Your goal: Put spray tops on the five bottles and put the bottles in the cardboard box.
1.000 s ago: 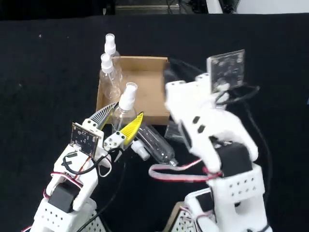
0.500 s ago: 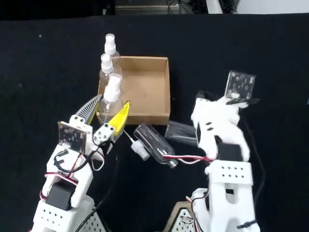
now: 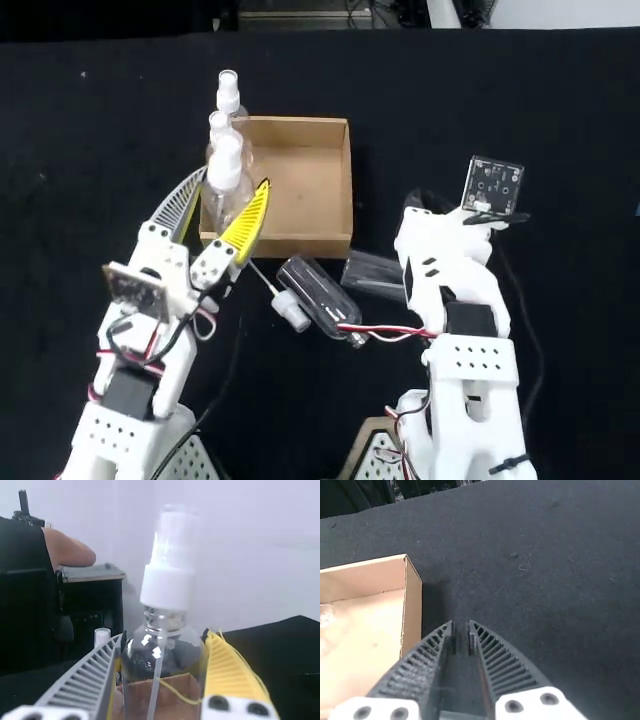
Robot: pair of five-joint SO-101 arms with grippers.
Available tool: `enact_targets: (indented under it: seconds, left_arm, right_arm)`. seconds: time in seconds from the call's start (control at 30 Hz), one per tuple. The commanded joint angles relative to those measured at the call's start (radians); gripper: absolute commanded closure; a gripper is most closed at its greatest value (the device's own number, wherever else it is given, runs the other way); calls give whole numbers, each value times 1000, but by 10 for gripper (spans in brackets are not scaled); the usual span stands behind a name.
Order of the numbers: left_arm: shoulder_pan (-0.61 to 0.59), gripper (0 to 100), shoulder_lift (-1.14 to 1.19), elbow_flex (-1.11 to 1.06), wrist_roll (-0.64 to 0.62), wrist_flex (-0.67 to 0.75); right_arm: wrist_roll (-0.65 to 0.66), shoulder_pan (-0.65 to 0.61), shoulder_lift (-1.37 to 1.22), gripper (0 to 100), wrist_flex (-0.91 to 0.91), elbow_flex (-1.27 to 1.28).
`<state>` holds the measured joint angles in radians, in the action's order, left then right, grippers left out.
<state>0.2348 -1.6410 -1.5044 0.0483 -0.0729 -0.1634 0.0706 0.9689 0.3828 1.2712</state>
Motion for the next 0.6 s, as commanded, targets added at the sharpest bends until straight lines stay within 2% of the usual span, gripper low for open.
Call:
enact_targets:
  seconds: [0.0, 0.33, 0.57]
  left_arm:
    - [-10, 845, 224, 137, 8, 106]
    - [-12, 842, 717, 297, 8, 325]
    - [-122, 841, 879, 292, 2, 470]
  right_arm:
    - [-6, 20, 13, 970, -34, 4]
    - [14, 20, 13, 970, -34, 10]
    - [14, 20, 13, 970, -34, 10]
